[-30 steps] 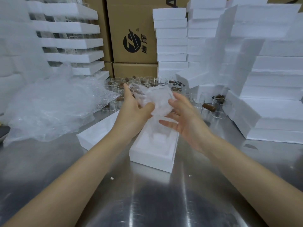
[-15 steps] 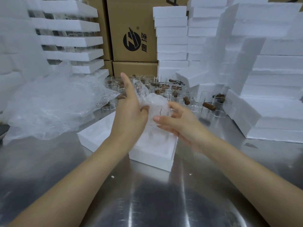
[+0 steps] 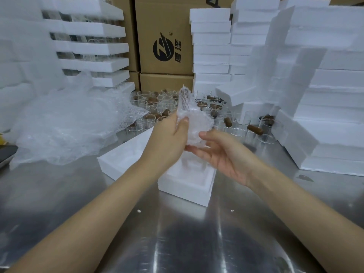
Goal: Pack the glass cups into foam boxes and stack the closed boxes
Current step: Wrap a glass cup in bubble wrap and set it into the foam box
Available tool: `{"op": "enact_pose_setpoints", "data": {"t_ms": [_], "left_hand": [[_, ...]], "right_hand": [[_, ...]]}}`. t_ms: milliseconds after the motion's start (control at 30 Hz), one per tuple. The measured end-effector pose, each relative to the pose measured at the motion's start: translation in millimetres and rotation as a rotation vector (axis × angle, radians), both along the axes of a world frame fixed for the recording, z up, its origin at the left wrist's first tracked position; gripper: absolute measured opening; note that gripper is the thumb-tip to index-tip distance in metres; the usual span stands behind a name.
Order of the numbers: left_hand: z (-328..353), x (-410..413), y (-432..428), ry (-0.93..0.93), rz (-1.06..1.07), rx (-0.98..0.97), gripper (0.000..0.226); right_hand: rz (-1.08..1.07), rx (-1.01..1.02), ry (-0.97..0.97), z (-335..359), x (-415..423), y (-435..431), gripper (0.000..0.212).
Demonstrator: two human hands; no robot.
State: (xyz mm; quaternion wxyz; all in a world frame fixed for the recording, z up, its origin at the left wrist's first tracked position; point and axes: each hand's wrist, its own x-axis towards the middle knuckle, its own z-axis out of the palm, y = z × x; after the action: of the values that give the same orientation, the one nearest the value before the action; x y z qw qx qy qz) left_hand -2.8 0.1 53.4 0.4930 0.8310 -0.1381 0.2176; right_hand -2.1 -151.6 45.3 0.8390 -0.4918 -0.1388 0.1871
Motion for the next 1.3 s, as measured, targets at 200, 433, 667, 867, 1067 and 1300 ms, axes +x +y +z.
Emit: {"op": "enact_pose_setpoints", "data": {"t_ms": [200,433,667,867,1067,1300], "left_hand": [[0,6,7,-0.179,0.167,0.121,0.040],[1,4,4,-0.162,0.159,0.033,0.016],[9,0,7,-0.254,0.109,-0.136,0.004],[6,2,6,-0.288,0.070,-0.095,0.005],[2,4,4,-0.307,0.158,-0.060,0.009],[-1,0,-1,-0.281,0.101,-0.019,0.023]], "right_hand": [[0.031,-0.087,-0.063,-2,-1,-3,0.038],[-0.011,0.032,-0.011,-2,1,-1,0.045],[-0.074,0.062,0.010,-3,0,0,0.065],[-0.076,0.124,0.033,-3,0,0,0.070],[-0.067,0.171,0.040,-3,-1,1,0.036],[-0.144,0.115,-0.038,2,3,-3,0.013]]}}
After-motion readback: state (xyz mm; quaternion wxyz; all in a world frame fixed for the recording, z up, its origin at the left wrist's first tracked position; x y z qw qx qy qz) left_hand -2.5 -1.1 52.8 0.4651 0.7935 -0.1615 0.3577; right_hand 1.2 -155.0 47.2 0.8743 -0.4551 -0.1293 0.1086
